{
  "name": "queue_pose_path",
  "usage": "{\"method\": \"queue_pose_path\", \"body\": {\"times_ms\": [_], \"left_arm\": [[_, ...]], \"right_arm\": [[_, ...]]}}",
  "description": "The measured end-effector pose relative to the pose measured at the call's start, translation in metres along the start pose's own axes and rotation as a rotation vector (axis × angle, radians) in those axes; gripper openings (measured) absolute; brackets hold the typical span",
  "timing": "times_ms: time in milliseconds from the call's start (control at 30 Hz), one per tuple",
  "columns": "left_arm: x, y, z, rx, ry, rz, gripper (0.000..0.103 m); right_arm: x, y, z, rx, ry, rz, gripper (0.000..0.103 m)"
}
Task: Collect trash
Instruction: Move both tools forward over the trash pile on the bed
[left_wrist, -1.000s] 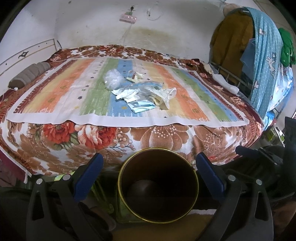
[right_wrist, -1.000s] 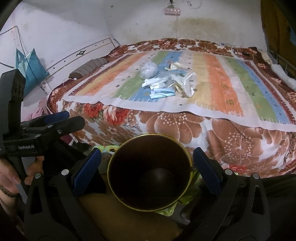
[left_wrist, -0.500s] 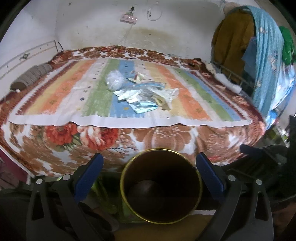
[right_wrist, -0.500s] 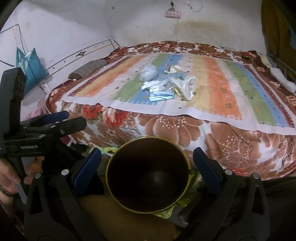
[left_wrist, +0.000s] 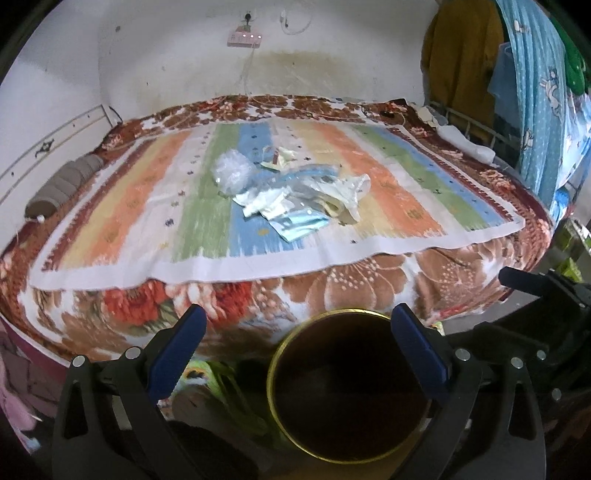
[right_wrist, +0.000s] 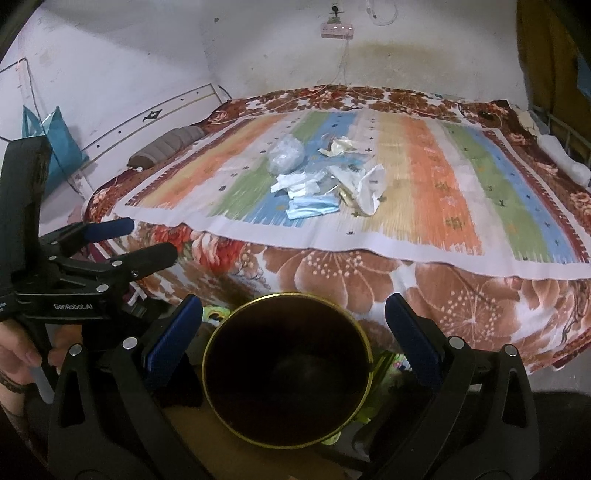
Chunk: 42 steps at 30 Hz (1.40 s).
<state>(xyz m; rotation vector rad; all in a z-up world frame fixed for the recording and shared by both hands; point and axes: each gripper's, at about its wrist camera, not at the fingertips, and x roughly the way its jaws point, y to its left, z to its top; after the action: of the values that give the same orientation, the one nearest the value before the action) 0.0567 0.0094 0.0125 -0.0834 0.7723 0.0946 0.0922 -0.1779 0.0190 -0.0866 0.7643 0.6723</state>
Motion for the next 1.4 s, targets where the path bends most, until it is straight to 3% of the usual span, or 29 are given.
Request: {"method": "queue_pose_path", "body": {"times_ms": [867, 1400], "left_arm": [[0.065, 0.022, 0.086, 0.147, 0.064, 0.09, 0.097], [0.11, 0.026, 0.12, 0.262, 0.004, 0.078, 0.096]], "right_arm": [[0.044, -0.043, 0.068, 0.037, 0.047, -0.026, 0.094], [0.094, -0.061, 0.109, 0.04, 0.128, -0.068, 0.094]]}}
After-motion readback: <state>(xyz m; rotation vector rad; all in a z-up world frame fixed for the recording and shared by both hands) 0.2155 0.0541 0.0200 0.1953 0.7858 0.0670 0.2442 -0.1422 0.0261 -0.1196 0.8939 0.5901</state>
